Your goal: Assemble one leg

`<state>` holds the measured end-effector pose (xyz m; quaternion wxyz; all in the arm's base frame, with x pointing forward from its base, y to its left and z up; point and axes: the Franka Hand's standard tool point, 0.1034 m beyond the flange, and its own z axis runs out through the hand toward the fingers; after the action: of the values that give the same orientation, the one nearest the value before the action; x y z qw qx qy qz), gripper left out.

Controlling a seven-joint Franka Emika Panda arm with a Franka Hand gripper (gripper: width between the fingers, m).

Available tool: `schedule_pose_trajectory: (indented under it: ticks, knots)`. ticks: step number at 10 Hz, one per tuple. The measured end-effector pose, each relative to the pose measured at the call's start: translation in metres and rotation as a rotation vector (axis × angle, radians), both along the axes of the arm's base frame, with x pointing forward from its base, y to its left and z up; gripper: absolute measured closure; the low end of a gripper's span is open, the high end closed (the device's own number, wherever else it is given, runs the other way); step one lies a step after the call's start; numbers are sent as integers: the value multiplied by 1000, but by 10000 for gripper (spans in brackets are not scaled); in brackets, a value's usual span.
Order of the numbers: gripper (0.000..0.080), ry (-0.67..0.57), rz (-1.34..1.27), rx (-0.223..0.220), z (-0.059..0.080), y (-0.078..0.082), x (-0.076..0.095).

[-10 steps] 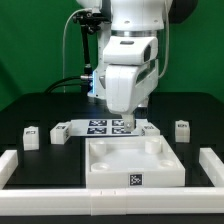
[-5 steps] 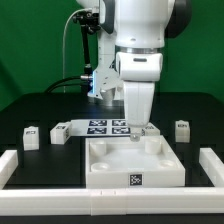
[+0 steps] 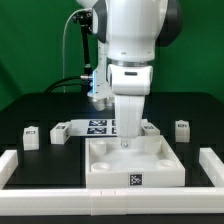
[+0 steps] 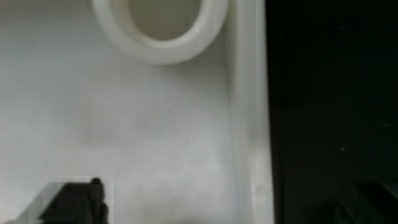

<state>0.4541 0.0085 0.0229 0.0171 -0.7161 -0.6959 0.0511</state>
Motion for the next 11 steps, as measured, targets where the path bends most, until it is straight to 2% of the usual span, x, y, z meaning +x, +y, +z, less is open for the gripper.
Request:
schedule_pose_trajectory:
  ticks: [2,5,7,8,10,11]
  knots:
    - [150,21,-2,3,-11,1,-5]
    - [150,10,-19,1,-6,0,-1]
    - [394,13,-18,2,-7,0,-2]
    - [394,13,-18,2,-7,0,-2]
    - [739,13,-17,2,-7,0,-2]
    - [739,10,-17,2,-7,0,-2]
